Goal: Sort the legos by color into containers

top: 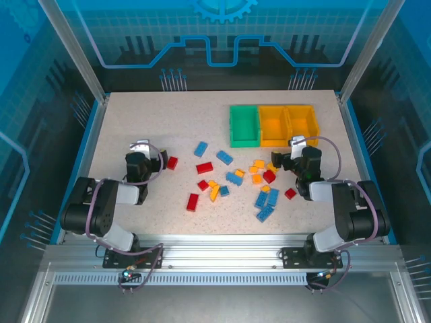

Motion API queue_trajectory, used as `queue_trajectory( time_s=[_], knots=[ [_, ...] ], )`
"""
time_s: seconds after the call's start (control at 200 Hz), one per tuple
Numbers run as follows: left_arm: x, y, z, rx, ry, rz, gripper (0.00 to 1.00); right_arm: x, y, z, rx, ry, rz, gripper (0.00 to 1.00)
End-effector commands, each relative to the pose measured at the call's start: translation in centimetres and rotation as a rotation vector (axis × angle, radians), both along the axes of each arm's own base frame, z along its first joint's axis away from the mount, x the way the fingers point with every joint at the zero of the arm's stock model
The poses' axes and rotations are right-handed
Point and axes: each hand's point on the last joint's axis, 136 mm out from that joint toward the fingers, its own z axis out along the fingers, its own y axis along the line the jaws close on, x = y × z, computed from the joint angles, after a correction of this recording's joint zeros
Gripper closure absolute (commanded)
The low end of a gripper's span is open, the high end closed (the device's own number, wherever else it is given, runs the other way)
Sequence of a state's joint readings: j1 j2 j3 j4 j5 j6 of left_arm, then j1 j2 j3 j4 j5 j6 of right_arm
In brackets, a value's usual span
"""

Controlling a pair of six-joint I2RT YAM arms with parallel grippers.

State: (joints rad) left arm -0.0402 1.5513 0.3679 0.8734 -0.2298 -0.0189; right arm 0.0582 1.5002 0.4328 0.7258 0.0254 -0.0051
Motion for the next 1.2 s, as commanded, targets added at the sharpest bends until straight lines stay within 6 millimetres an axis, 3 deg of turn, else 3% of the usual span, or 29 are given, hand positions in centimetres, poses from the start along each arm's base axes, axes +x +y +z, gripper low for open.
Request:
queue_trajectory(
  time_s=[0.0,0.635,0.725,0.755,0.845,0.915,1.04,1.196],
  knots=[
    [0.7,-0.1,1.4,-0.002,-0.051,-0.015,0.01,0.4,-0.2,0.5,-0.008,-0.017,-0.002,0.00],
    [0.8,-0.1,1.5,-0.003,-0.053,-0.015,0.01,0.4,-0.3,0.5,0.007,-0.009,0.005,0.00],
    [0.8,-0.1,1.6,-0.003,-0.055,-0.014,0.01,0.7,-0.6,1.3,0.008,0.074,-0.016,0.03],
    [0.8,0.0,1.6,0.004,-0.050,-0.005,0.01,1.2,-0.8,2.5,0.017,0.102,-0.026,0.07],
    [0.7,0.2,3.2,0.018,0.017,0.021,0.01,1.3,-0.7,5.1,0.046,0.142,-0.032,0.10],
    [0.4,0.6,5.6,-0.028,0.088,0.089,0.01,1.5,-1.2,6.9,0.056,0.162,-0.075,0.07],
    [-0.5,-0.8,9.2,-0.164,0.112,0.090,0.01,2.3,-2.4,7.8,0.063,0.294,-0.169,0.07],
    [-2.8,-4.0,10.1,-0.210,0.145,0.024,0.01,3.7,-2.5,7.2,0.076,0.425,-0.196,0.08]
  ],
)
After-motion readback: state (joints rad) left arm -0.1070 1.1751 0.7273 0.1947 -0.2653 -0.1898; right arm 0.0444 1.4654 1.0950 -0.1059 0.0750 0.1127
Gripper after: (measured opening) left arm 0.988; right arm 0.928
